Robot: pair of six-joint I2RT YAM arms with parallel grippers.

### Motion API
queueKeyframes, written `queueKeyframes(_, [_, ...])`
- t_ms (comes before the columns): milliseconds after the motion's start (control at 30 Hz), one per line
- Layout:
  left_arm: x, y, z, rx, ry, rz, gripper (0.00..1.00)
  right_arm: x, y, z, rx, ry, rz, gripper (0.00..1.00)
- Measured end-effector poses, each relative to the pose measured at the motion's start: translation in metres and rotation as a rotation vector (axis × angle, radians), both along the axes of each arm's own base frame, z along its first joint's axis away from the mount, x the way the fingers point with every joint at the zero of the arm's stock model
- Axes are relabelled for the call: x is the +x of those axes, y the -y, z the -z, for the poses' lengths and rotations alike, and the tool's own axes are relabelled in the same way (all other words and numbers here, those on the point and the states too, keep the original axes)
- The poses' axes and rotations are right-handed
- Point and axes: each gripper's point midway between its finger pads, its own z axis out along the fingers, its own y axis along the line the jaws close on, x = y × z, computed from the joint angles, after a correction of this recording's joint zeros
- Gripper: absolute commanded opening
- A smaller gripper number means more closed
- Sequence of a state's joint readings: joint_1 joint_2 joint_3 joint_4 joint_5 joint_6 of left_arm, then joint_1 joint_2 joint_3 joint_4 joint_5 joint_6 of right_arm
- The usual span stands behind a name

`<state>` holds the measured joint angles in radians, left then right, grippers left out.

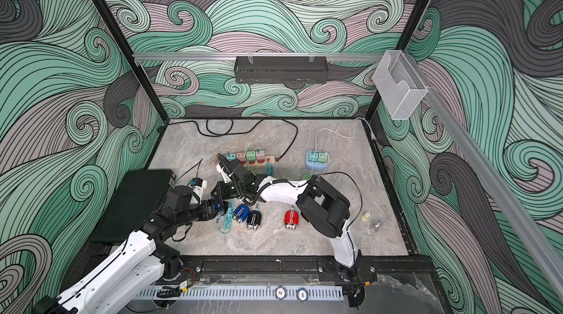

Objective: Unplug the electric shaver
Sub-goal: Remove the charging cable from the electric shaver.

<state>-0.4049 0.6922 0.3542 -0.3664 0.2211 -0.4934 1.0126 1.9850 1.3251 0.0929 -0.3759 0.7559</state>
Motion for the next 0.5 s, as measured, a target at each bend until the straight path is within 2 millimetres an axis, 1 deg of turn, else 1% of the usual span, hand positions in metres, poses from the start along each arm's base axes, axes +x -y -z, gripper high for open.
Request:
queueKeyframes(100, [-0.001,0.001,0.0,0.001,0.001,0.007,0.44,0.001,0.002,0.002,-0.003,0.005,-0.002,0.06])
queueKeyframes(267, [-0.004,0.004,0.001,0.005,-0.004,0.026,0.44,-0.001,0.008,0.003,0.006,0.015,-0.008,0.03])
queueKeyframes(333, [-0.004,0.006,0.0,0.0,0.001,0.034,0.47,0.0,0.01,0.001,0.011,0.022,-0.007,0.02])
queueKeyframes(433, [-0.003,0.01,-0.003,-0.017,0.012,0.045,0.56,0.001,0.014,-0.003,0.024,0.021,-0.009,0.01])
queueKeyframes(500, [-0.001,0.012,-0.006,-0.029,0.023,0.048,0.65,0.002,0.016,-0.006,0.033,0.019,-0.009,0.0])
